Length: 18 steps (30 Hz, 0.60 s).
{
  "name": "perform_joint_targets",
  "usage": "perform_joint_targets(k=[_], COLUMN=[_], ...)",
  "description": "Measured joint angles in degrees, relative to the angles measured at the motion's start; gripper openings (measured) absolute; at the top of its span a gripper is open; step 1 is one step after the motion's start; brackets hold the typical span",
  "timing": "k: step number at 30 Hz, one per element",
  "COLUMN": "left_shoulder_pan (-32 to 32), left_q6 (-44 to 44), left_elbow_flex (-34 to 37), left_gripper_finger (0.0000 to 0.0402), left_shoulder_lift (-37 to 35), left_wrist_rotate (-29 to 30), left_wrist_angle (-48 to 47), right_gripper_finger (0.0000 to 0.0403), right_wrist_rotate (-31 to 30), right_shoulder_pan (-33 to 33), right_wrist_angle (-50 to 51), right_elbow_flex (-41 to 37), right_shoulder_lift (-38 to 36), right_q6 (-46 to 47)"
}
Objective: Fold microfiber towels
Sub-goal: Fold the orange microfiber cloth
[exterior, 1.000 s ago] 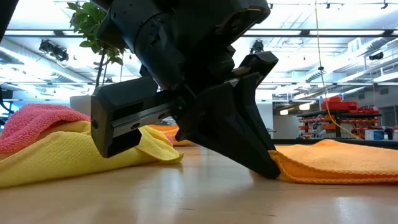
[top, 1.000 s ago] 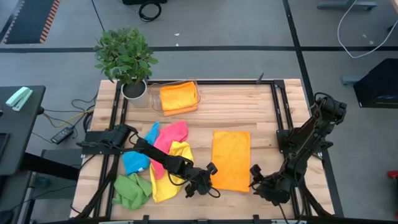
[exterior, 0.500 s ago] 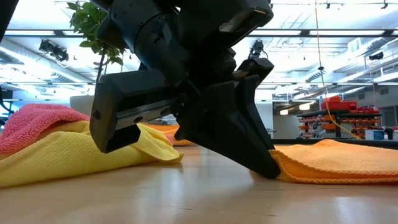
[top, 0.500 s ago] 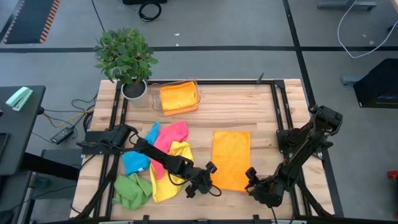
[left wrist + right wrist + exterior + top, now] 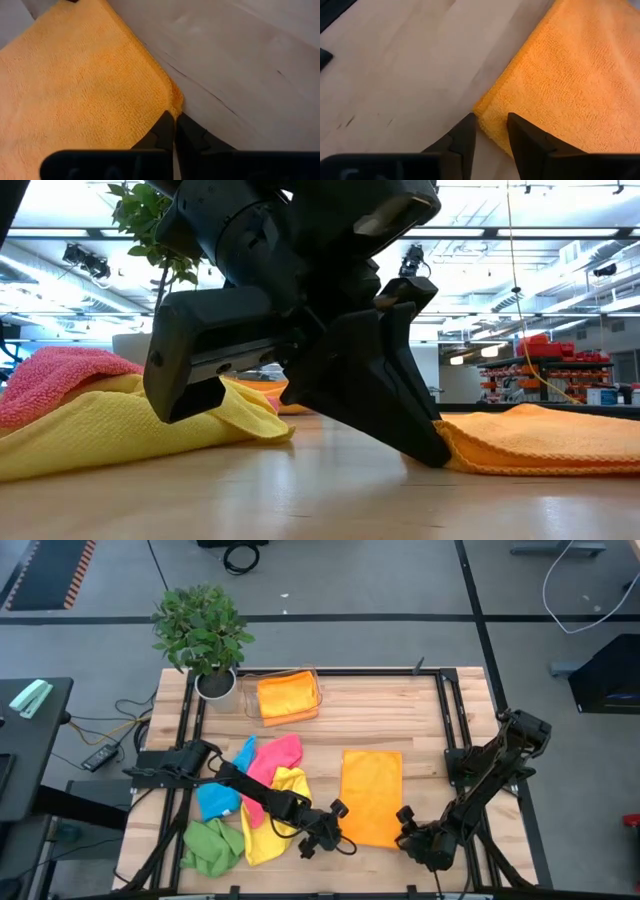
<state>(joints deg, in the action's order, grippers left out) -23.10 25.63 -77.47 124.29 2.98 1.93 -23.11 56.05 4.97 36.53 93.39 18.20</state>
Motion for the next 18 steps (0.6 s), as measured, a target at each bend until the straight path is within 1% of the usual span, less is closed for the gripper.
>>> perform_joint_targets(k=[3, 5, 7, 10, 12, 15, 18], left_shoulder_pan=[0.01, 0.0, 0.01, 0.32, 0.42, 0.42, 0.95], left_q6=[-1.7, -4.15, -7.63, -13.69, -15.47, -18.15, -23.49], left_elbow_flex=[0.01, 0.01, 0.01, 0.01, 0.02, 0.02, 0.02], left_gripper_finger=[0.0025, 0.0021, 0.0011, 0.001, 0.0014, 0.0009, 0.0008], left_shoulder_lift=[0.0, 0.0, 0.0, 0.0, 0.0, 0.0, -0.8], left_wrist_rotate=[0.0, 0.02, 0.0, -0.13, -0.15, -0.21, -2.69], left_wrist_angle=[-0.01, 0.0, -0.02, 0.18, 0.24, 0.26, 0.28], right_gripper_finger=[0.0098, 0.0075, 0.0049, 0.0016, 0.0006, 0.0005, 0.0004], right_wrist_rotate=[-0.01, 0.02, 0.0, 0.0, 0.0, 0.0, 0.02], right_shoulder_pan=[0.37, 0.65, 0.81, 0.81, 0.81, 0.81, 0.83], right_wrist_angle=[-0.08, -0.52, -0.84, -1.01, -1.01, -0.93, -0.81], right_elbow_flex=[0.0, 0.0, 0.0, 0.0, 0.0, 0.0, -0.02], right_shoulder_lift=[0.0, 0.0, 0.02, 0.0, 0.0, -0.13, -1.3], right_q6=[1.16, 2.49, 4.7, 9.59, 12.67, 18.15, 24.42])
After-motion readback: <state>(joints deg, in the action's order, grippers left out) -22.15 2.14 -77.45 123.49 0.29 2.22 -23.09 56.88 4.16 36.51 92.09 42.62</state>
